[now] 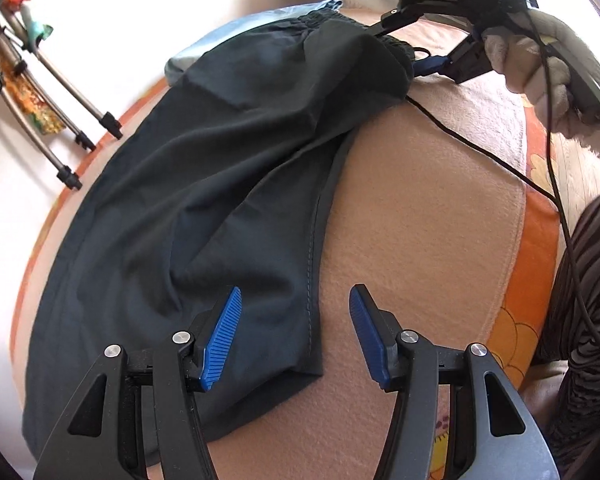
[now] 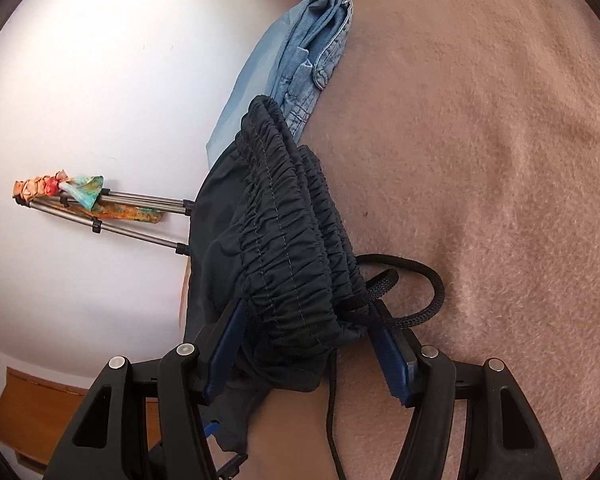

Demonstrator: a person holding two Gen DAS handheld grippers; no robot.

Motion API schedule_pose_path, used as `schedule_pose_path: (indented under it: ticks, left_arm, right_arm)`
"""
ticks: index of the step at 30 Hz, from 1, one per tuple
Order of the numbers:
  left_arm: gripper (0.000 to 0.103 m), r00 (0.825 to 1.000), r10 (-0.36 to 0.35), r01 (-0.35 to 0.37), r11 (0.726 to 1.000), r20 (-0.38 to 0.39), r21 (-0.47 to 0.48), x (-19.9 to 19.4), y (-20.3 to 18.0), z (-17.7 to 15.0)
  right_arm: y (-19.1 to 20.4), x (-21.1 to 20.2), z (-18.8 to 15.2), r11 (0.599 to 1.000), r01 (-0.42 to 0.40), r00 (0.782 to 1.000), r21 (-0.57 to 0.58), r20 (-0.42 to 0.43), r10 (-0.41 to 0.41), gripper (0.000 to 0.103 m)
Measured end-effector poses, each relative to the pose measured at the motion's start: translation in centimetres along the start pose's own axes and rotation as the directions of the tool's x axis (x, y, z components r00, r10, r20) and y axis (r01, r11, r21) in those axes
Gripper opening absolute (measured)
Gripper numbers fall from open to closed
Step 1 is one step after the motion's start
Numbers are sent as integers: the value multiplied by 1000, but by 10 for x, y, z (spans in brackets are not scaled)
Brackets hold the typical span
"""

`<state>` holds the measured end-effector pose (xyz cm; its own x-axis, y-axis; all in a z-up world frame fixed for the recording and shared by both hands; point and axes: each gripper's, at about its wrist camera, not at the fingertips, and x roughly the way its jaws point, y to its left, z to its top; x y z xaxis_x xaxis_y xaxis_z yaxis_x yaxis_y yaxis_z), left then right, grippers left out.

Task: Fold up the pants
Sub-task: 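Lift the waistband with the right tool while the left tool grips the trouser leg, then lay the waistband down and open both tools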

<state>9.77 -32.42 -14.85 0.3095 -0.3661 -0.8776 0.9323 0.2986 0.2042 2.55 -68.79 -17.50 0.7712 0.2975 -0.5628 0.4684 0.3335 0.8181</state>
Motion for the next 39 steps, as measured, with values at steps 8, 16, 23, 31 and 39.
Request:
schedule_pose_path:
  ticks: [8, 16, 23, 31, 39]
  left_arm:
    - [3, 999, -41, 40, 998, 22, 42, 1, 2, -4]
    - [2, 982, -169, 174, 983, 80, -60, -26, 13, -10]
    - [9, 978, -209, 210, 975, 31, -78, -14, 14, -9]
    - [25, 988, -89, 117, 963, 122, -243, -63, 84, -29]
    - [25, 991, 71, -9, 883, 115, -470, -85, 155, -85]
  right_arm:
    - [19, -7, 8, 996, 16, 1000, -89, 4, -16, 25]
    - [86, -52, 56, 896, 215, 975, -389, 137, -174, 18]
    - [64, -6, 50, 734, 446, 889, -512, 162, -428, 19]
    - [60, -32, 52, 678, 525, 848, -514, 246, -470, 32]
    - [134, -43, 2, 628, 385, 921, -677, 236, -311, 41]
